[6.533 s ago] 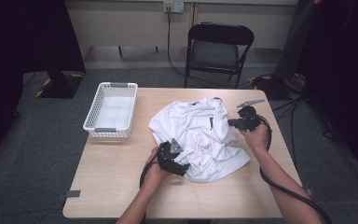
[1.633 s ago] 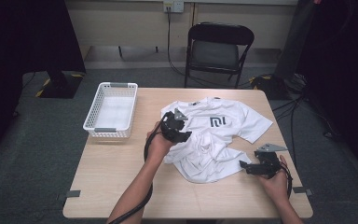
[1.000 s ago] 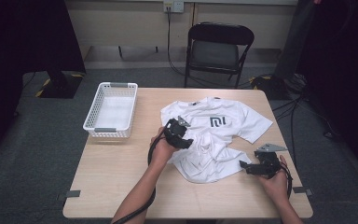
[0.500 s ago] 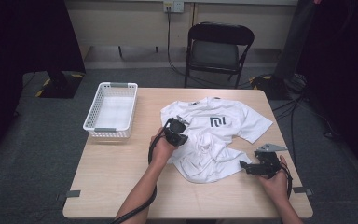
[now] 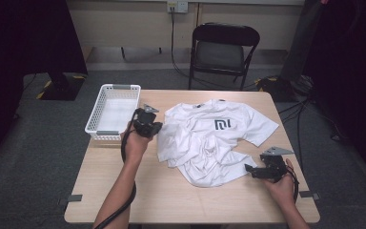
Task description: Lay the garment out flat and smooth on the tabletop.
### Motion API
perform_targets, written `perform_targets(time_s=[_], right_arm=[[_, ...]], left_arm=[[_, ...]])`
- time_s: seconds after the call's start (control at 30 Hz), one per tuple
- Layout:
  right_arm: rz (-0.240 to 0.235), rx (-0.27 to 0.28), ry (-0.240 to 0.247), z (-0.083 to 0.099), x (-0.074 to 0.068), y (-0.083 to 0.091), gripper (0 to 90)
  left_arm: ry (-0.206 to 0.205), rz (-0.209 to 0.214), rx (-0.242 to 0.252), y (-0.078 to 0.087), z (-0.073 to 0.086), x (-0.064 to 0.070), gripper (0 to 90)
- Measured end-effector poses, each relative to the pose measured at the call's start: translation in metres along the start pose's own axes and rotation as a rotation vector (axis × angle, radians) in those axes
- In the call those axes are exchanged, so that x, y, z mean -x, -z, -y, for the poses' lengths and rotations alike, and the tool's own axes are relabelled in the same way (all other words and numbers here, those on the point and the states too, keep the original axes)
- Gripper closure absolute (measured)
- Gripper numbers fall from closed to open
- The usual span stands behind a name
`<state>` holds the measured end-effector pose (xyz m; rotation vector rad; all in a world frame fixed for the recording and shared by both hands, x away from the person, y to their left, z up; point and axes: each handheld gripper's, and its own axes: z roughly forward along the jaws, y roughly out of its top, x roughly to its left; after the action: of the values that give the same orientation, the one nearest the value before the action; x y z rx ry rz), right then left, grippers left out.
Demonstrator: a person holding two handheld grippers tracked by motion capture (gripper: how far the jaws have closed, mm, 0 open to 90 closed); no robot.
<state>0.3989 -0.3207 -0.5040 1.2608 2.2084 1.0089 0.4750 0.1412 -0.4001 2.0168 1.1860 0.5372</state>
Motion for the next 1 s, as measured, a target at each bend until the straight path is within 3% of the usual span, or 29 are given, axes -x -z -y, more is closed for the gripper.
perform_targets(time_s=[0.2,0.43,0.63,0.77,0.87,1.0], right_arm=[[0.001,0.0,0.0,0.0,0.0,0.0,15.0],[0.001,0.0,0.0,0.0,0.0,0.0,15.0],[0.001,0.0,-0.002,0.0,0.0,0.0,15.1],[0.001,0.0,-0.002,0.0,0.0,0.0,15.1],[0.001,0.0,-0.001,0.0,0.0,0.0,15.1],[0.002,0.0,-0.001,0.0,0.0,0.0,15.0]], left_arm=[[0.072,-0.072,-0.006,0.011,0.008,-0.034,88.5],[0.118,-0.114,0.013,0.022,0.024,-0.05,88.1],[0.119,-0.144,0.0,0.024,0.033,-0.055,85.6],[0.132,-0.13,-0.005,0.026,0.036,-0.057,84.5],[0.118,-0.134,-0.001,0.027,0.039,-0.053,75.5],[0.073,-0.099,0.009,0.031,0.049,-0.039,63.5]])
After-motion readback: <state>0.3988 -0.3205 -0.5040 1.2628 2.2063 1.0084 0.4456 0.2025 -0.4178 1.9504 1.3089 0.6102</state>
